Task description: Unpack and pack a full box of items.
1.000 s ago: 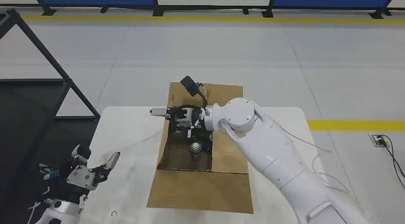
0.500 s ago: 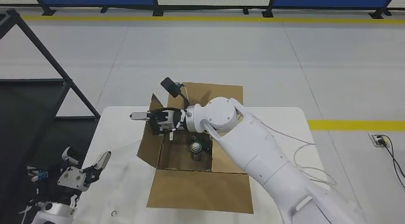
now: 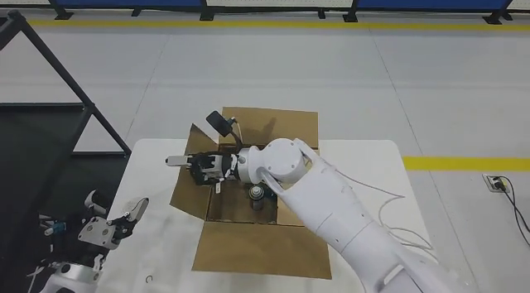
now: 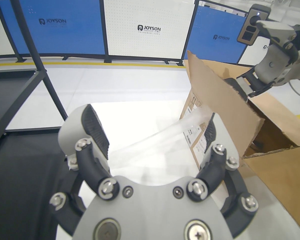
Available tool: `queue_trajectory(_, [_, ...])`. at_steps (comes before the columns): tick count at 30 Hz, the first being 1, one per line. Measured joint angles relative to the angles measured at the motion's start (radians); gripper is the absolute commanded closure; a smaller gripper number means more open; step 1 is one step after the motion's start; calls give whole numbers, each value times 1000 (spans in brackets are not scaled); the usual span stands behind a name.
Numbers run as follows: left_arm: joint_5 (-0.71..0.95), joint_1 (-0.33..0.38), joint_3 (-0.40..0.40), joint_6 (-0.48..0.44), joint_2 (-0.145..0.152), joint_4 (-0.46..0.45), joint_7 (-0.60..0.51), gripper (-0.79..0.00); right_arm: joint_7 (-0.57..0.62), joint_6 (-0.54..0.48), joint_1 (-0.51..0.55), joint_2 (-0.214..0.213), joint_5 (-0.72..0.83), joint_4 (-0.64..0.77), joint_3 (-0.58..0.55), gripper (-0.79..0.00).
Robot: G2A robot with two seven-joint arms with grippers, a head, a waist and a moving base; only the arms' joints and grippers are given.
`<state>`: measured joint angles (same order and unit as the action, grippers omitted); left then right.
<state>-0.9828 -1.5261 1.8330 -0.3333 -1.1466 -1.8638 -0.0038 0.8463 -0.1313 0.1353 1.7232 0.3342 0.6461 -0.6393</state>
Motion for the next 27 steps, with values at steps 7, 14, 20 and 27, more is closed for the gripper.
queue_trajectory(7, [35, 2, 8, -21, 2, -16, -25, -785, -12, -16, -6, 40, -6, -44, 24, -785])
queue_trajectory(14, [81, -8, 5, -54, 3, -25, -69, -785, 4, -51, -23, 71, 1, -113, 24, -785])
queue_trajectory(20, [4, 19, -40, -13, 4, -2, -98, -785, 31, -81, -33, 92, 1, -153, 20, -785])
queue_trajectory(27, [-88, 62, -89, 48, 2, 48, -103, -785, 44, -131, -42, 101, -4, -184, 1, -785])
